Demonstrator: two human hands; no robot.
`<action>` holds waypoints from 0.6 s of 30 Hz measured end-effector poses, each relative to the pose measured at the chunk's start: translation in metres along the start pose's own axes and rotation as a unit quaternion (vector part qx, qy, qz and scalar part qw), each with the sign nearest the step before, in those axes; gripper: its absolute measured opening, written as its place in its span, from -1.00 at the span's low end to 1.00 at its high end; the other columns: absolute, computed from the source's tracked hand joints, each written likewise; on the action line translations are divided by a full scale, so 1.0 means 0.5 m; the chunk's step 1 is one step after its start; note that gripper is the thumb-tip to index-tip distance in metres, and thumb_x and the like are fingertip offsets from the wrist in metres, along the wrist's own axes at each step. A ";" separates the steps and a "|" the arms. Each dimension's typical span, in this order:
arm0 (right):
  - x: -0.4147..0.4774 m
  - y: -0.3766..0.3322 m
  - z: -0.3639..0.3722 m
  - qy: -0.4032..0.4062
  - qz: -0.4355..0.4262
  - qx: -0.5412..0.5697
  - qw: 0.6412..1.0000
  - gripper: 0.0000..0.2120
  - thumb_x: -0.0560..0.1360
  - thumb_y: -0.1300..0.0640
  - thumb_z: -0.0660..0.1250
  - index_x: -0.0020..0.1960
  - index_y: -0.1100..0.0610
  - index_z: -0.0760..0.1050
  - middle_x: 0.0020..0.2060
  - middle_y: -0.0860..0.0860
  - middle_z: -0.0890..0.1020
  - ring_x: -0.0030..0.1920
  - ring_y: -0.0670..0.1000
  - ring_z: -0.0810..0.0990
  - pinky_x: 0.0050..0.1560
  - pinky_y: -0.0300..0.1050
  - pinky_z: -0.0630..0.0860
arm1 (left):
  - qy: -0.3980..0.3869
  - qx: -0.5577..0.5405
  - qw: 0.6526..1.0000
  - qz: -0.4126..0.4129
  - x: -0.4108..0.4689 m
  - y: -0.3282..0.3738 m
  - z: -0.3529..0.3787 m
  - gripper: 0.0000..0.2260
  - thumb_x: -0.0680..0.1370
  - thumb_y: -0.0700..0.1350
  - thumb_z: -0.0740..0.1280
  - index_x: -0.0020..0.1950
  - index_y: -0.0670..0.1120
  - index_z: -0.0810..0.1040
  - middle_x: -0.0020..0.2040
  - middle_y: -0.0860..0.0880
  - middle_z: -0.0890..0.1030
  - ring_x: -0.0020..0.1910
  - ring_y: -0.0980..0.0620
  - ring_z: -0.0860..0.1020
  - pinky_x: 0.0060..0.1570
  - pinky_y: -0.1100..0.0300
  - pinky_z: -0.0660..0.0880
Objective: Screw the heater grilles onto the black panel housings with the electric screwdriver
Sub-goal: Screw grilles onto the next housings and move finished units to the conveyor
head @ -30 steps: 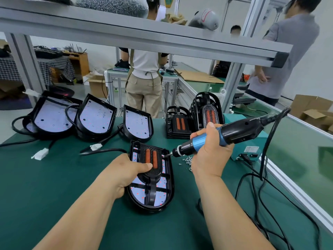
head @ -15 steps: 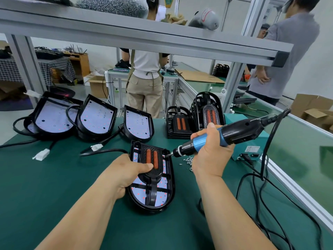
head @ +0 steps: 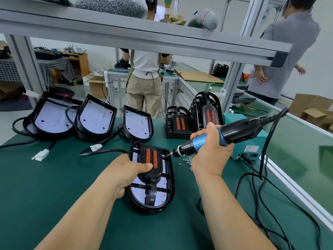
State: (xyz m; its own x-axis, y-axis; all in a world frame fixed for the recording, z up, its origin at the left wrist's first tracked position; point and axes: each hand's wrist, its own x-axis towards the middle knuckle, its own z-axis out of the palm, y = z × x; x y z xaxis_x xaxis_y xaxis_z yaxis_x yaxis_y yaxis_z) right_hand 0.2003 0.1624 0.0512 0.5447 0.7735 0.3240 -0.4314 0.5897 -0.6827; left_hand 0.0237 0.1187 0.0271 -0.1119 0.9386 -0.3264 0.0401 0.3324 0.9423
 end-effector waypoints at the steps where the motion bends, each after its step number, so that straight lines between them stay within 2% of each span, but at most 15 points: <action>1: 0.000 0.000 0.000 -0.004 -0.001 -0.001 1.000 -0.83 0.36 0.10 0.41 -0.33 -0.11 0.48 -0.45 0.10 0.51 -0.43 0.09 0.54 -0.32 -0.09 0.56 | -0.001 0.001 1.000 0.000 0.000 0.000 0.001 -0.90 0.50 -0.33 0.44 0.00 -0.26 0.65 -0.14 -0.21 0.72 -0.11 -0.21 0.71 0.05 -0.13 0.61; 4: -0.001 0.000 -0.002 -0.031 -0.011 -0.012 0.999 -0.88 0.33 0.07 0.40 -0.24 -0.02 0.45 -0.48 0.06 0.52 -0.44 0.08 0.55 -0.27 -0.09 0.54 | 0.000 0.008 1.000 -0.001 -0.001 0.001 -0.001 -0.85 0.49 -0.31 0.45 0.05 -0.25 0.64 -0.11 -0.21 0.72 -0.07 -0.22 0.70 0.08 -0.17 0.60; 9: -0.002 -0.004 0.011 -0.093 -0.014 -0.023 0.995 -0.66 0.28 0.05 0.41 -0.10 0.22 0.38 -0.49 0.06 0.52 -0.43 0.04 0.53 -0.28 -0.15 0.53 | 0.005 0.018 1.000 -0.002 0.000 0.004 -0.001 -0.76 0.47 -0.28 0.49 0.11 -0.25 0.61 -0.04 -0.21 0.72 0.00 -0.23 0.68 0.15 -0.21 0.56; 13: -0.013 -0.001 0.017 -0.126 -0.018 -0.035 0.991 -0.67 0.30 0.06 0.42 -0.12 0.25 0.40 -0.47 0.05 0.53 -0.42 0.00 0.53 -0.28 -0.20 0.52 | 0.004 0.024 1.000 0.000 -0.002 0.004 -0.001 -0.86 0.48 -0.27 0.48 0.02 -0.23 0.65 -0.10 -0.18 0.73 -0.04 -0.20 0.69 0.16 -0.18 0.56; 15: -0.015 -0.006 0.011 -0.092 -0.010 -0.034 0.995 -0.65 0.30 0.06 0.44 -0.09 0.28 0.43 -0.45 0.06 0.55 -0.40 0.02 0.55 -0.25 -0.14 0.54 | 0.003 0.022 1.000 -0.001 -0.005 0.003 0.000 -0.87 0.48 -0.27 0.48 0.01 -0.24 0.66 -0.12 -0.18 0.73 -0.05 -0.20 0.70 0.15 -0.17 0.57; 18: 0.005 -0.030 -0.005 0.038 0.007 0.012 0.999 -0.77 0.38 0.15 0.42 -0.02 0.13 0.45 -0.36 0.10 0.55 -0.39 0.08 0.57 -0.25 -0.07 0.59 | 0.003 0.015 1.000 -0.009 -0.002 0.003 -0.002 -0.83 0.47 -0.27 0.49 0.05 -0.26 0.65 -0.10 -0.19 0.73 -0.03 -0.21 0.69 0.17 -0.17 0.56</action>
State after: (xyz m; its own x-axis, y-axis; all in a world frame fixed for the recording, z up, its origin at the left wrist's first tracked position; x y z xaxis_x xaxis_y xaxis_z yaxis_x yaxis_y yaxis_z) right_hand 0.2099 0.1548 0.0606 0.5906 0.7627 0.2636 -0.4558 0.5848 -0.6710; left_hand 0.0229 0.1180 0.0292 -0.1184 0.9320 -0.3427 0.0682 0.3519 0.9335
